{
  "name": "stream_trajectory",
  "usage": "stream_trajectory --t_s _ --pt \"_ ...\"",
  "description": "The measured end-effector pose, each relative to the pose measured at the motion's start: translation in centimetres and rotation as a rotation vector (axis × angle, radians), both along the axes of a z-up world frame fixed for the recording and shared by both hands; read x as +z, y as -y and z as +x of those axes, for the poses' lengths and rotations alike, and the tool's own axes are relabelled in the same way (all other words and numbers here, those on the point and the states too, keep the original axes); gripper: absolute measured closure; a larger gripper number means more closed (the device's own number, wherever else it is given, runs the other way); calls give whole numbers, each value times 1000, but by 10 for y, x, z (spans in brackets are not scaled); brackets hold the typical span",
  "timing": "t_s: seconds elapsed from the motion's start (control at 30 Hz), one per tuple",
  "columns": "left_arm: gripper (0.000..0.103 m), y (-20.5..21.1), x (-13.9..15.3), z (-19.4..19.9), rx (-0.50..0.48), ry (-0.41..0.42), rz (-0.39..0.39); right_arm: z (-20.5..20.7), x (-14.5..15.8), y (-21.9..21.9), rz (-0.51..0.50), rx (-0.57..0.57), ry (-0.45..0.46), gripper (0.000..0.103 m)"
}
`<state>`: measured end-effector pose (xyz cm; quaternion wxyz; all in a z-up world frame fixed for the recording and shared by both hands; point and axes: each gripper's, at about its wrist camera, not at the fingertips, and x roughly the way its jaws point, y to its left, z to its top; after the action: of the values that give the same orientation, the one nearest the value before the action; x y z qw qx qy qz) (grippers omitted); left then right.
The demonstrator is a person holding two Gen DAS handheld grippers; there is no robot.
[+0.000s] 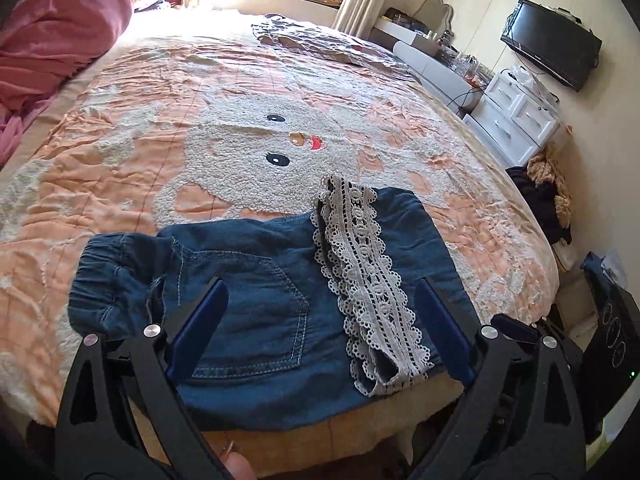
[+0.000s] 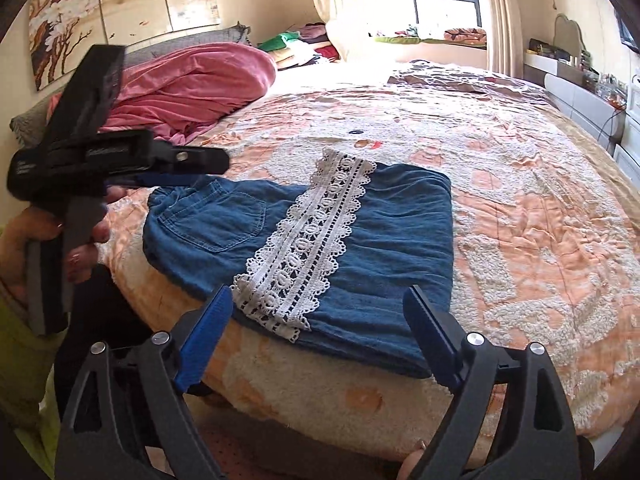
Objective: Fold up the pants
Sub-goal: 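Lay the lace hem flat on the pants and open both grippers, then grasp the elastic waistband end with both grippers and lift it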
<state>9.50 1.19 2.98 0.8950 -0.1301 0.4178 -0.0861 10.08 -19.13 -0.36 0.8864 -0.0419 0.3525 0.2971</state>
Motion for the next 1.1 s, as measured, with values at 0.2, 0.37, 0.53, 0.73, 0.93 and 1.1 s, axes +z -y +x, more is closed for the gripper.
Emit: stream_trajectory --t_s 0.2,0.37,0.53,0.73,0.93,1.1 --pt "10 -8 6 -23 17 16 25 -1 9 0 -2 -48 21 9" --pt "10 -14 9 -38 35 33 62 -4 20 -5 5 -53 42 8" --pt "10 -21 9 -48 59 43 92 -6 31 -17 -3 -40 64 6" --pt "10 -32 9 -60 85 45 112 -7 41 -39 -20 1 84 5" --pt "10 -52 4 -69 126 36 103 1 47 -58 -24 34 80 5" --pt "10 -66 -5 -73 162 17 110 14 50 -75 -30 54 73 5"
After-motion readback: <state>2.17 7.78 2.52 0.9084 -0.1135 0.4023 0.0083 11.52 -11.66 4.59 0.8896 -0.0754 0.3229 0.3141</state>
